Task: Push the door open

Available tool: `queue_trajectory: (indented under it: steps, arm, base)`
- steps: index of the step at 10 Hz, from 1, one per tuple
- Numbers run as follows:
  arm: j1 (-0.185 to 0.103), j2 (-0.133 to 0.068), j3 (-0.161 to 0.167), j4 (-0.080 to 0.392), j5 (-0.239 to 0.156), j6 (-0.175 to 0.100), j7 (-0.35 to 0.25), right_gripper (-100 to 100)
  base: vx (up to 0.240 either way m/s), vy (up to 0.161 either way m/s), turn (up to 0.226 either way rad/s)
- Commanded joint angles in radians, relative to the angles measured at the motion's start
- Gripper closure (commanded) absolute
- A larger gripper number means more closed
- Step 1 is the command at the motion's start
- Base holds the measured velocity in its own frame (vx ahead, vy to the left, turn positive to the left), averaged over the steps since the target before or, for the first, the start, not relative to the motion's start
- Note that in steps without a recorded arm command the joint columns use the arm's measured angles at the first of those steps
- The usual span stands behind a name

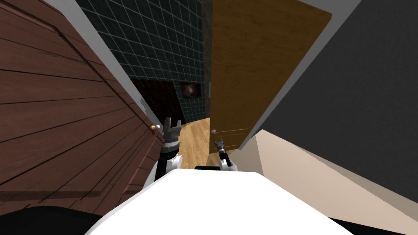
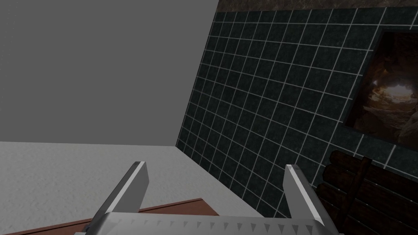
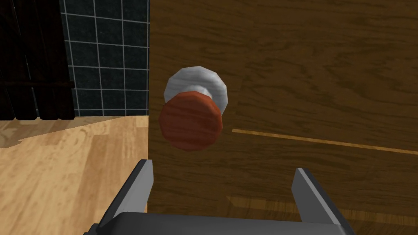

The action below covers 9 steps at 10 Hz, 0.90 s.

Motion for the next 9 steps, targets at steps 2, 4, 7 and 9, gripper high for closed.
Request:
queue_trajectory:
  steps: [2,4,7,9]
  arm:
    - [-0.007,-0.002,-0.003,0.016,-0.002,-0.013,-0.007,-100]
    - [-0.009,0.027,-0.006,0.018,-0.004,-0.015,-0.008,-100]
    - [-0.009,0.044,-0.007,0.019,-0.005,-0.016,-0.009,-100]
    - [-0.003,0.042,-0.007,0.005,-0.005,-0.007,-0.004,100]
  base:
    - [0.196,0.038,0.027]
    - [0.178,0.042,0.005]
    - [0.106,0.027,0.020]
    - [0.008,0.004,0.006]
